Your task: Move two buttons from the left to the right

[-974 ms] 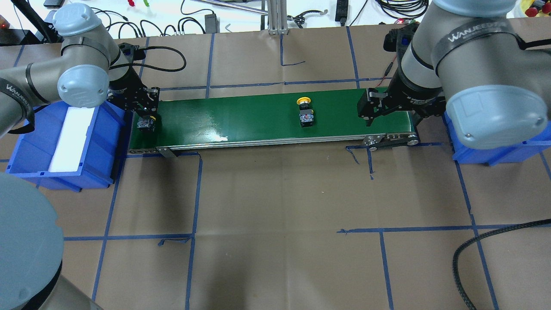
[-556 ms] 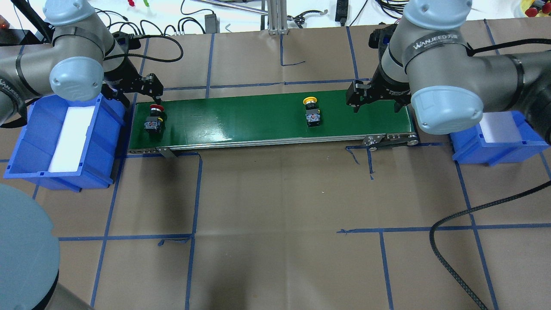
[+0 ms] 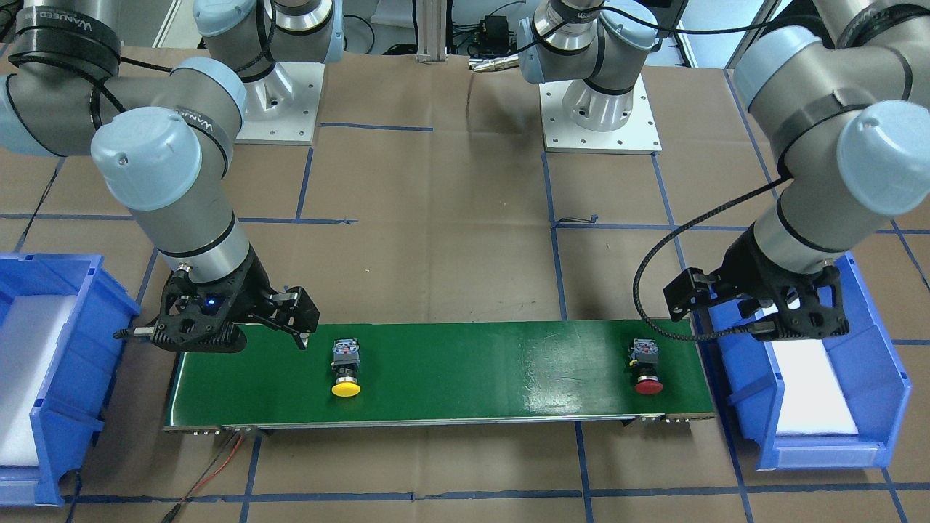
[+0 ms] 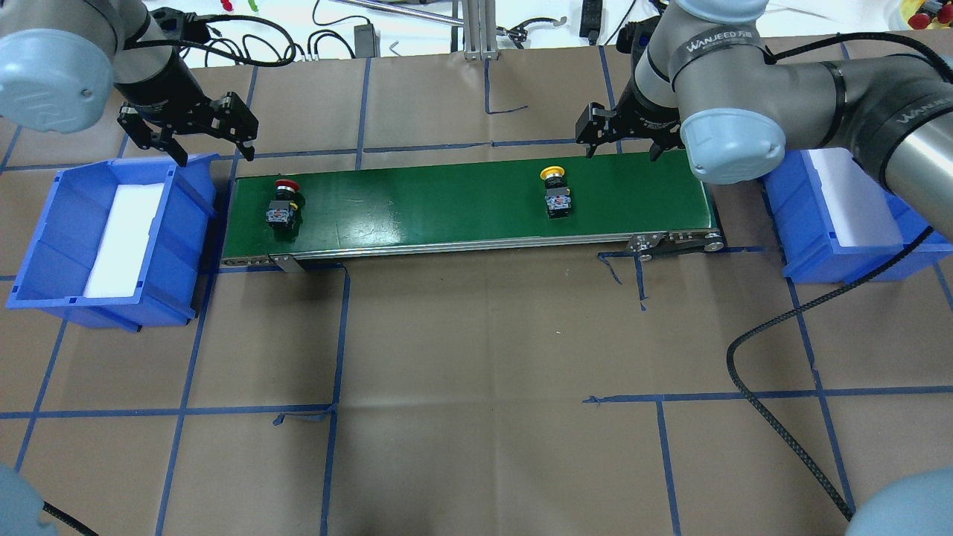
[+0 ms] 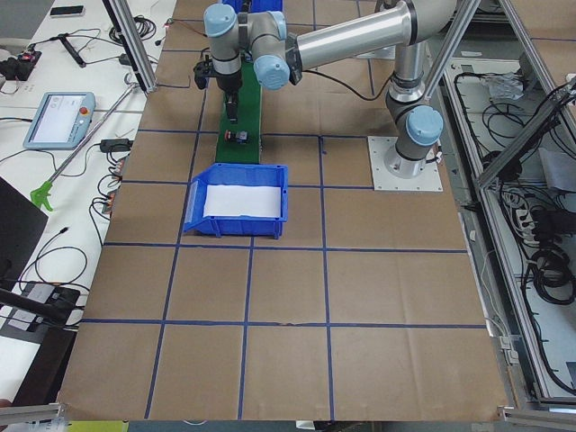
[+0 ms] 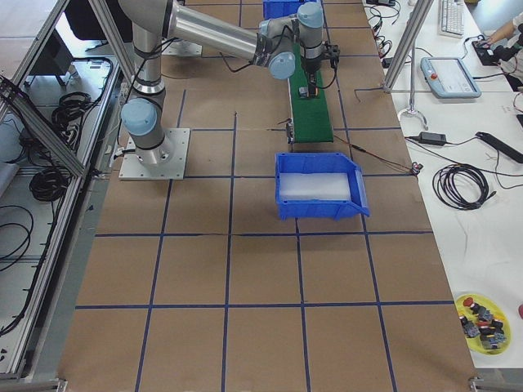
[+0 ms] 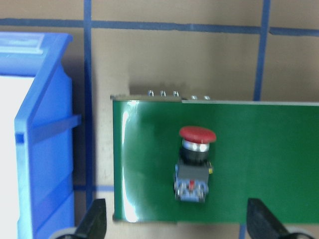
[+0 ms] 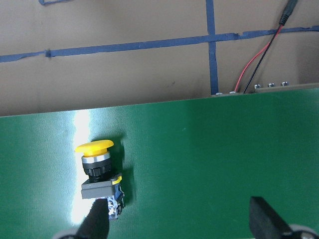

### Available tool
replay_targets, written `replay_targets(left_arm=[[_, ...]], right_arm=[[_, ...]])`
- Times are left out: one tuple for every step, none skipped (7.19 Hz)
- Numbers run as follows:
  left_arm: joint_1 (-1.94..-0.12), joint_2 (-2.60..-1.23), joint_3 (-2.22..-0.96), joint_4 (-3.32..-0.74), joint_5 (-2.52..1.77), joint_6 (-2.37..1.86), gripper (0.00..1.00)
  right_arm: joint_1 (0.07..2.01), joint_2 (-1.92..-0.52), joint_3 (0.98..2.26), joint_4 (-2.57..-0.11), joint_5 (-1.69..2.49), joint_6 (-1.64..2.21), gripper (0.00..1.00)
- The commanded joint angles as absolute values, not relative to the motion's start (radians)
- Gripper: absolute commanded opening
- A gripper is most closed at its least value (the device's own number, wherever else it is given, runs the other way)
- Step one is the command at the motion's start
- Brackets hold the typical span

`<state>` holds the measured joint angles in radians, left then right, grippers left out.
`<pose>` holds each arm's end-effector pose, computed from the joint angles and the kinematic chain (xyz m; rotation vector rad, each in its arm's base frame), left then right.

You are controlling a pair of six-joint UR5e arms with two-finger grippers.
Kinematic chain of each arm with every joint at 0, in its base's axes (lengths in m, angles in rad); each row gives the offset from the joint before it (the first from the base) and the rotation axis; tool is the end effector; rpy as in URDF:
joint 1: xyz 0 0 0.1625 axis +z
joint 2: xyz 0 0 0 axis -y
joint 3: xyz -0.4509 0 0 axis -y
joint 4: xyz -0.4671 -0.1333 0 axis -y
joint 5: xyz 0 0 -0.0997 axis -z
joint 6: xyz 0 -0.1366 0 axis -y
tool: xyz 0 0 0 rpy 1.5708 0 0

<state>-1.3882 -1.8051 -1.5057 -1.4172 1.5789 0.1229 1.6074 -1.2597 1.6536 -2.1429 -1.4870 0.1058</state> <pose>-0.0097 -0.6757 0.3843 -0.0935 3.1345 0.0261 0.1699 -0.6858 0.2962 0.0936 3.0330 -0.2614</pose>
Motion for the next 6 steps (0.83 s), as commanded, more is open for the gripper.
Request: replay_targets(left_arm=[[-1.464, -1.682, -1.511, -1.558, 1.582, -0.001, 1.00], [-1.515, -1.636, -1.526, -1.575, 1.578, -0.055, 1.00], [-1.526, -1.599, -1.537, -1.583, 1.577, -0.054, 1.00], [-1.525, -1.579, -1.539, -1.591, 1.578, -0.052, 1.00], [-1.525, -1.580, -1.540, -1.589, 1.580, -0.052, 1.00], [-1.525, -1.578, -1.557, -1.583, 1.580, -0.061, 1.00]], right_arm=[[1.609, -1.215, 1.634, -2.146, -1.485, 0.109, 1.00], [1.609, -1.200, 1.631, -2.146, -1.480, 0.112, 1.00], [1.612, -1.180, 1.631, -2.146, -1.480, 0.112, 1.00], [1.615, -1.169, 1.631, -2.146, -1.483, 0.112, 1.00], [1.615, -1.167, 1.631, -2.145, -1.482, 0.113, 1.00], [1.617, -1.158, 1.632, -2.140, -1.483, 0.114, 1.00]])
